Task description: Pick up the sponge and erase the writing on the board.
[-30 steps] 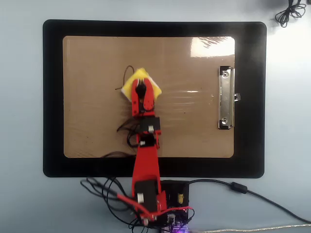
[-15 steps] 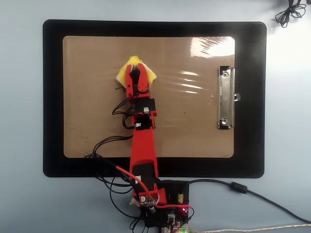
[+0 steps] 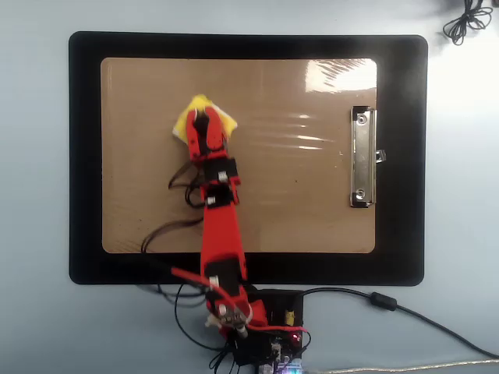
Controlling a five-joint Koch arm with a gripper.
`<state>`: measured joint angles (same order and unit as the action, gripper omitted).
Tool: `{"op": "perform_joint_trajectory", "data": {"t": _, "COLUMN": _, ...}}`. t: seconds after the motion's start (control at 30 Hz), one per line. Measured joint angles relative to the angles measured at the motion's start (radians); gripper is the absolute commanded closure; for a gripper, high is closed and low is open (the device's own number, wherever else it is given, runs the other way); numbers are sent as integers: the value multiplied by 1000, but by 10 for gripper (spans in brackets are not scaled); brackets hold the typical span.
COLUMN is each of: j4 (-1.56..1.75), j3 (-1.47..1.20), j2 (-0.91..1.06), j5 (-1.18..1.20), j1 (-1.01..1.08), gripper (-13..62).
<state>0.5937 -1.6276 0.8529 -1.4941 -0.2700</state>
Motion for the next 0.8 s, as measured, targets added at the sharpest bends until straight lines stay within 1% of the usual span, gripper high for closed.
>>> {"op": "perform_joint_trajectory", "data": {"t": 0.03, "j4": 31, "j3": 54, "j2": -94, "j5": -2, "j1": 3, "gripper": 571}}
{"op": "perform_joint_trajectory", "data": {"t": 0.07, "j4": 46, "j3": 25, "j2": -107, "j5": -2, "j1": 9, "gripper": 571}}
{"op": "perform_joint_trajectory", "data": {"t": 0.1, "j4": 51, "j3": -55, "j2": -77, "j5": -2, "j1": 9, "gripper": 571}}
{"op": "perform_joint_trajectory", "data": {"t": 0.13, "j4": 51, "j3": -164, "j2": -9, "j5": -2, "j1": 9, "gripper": 571}}
{"op": "perform_joint_trajectory", "data": {"t": 0.17, "j4": 54, "j3": -379, "j2": 133, "j5": -2, "j1": 2, "gripper": 571}}
{"op": "perform_joint_trajectory", "data": {"t": 0.2, "j4": 54, "j3": -503, "j2": 241, "j5": -2, "j1": -15, "gripper": 571}}
{"op": "perform_joint_trajectory", "data": {"t": 0.23, "j4": 54, "j3": -612, "j2": 348, "j5": -2, "j1": -34, "gripper": 571}}
{"op": "perform_joint_trajectory", "data": {"t": 0.27, "j4": 43, "j3": -744, "j2": 497, "j5": 0, "j1": -51, "gripper": 571}}
{"op": "perform_joint_trajectory", "data": {"t": 0.3, "j4": 32, "j3": -798, "j2": 554, "j5": 2, "j1": -55, "gripper": 571}}
{"op": "perform_joint_trajectory", "data": {"t": 0.33, "j4": 17, "j3": -804, "j2": 566, "j5": 6, "j1": -54, "gripper": 571}}
{"op": "perform_joint_trajectory", "data": {"t": 0.4, "j4": 11, "j3": -675, "j2": 465, "j5": 8, "j1": -57, "gripper": 571}}
{"op": "perform_joint_trajectory", "data": {"t": 0.53, "j4": 28, "j3": -38, "j2": 9, "j5": 0, "j1": -5, "gripper": 571}}
{"op": "perform_joint_trajectory", "data": {"t": 0.57, "j4": 29, "j3": 54, "j2": -97, "j5": -2, "j1": 5, "gripper": 571}}
{"op": "perform_joint_trajectory", "data": {"t": 0.6, "j4": 32, "j3": 34, "j2": -110, "j5": -2, "j1": 6, "gripper": 571}}
{"op": "perform_joint_trajectory", "data": {"t": 0.67, "j4": 37, "j3": -118, "j2": -35, "j5": -2, "j1": 2, "gripper": 571}}
{"op": "perform_joint_trajectory", "data": {"t": 0.73, "j4": 43, "j3": -411, "j2": 153, "j5": -3, "j1": -40, "gripper": 571}}
{"op": "perform_joint_trajectory", "data": {"t": 0.8, "j4": 35, "j3": -689, "j2": 391, "j5": -6, "j1": -115, "gripper": 571}}
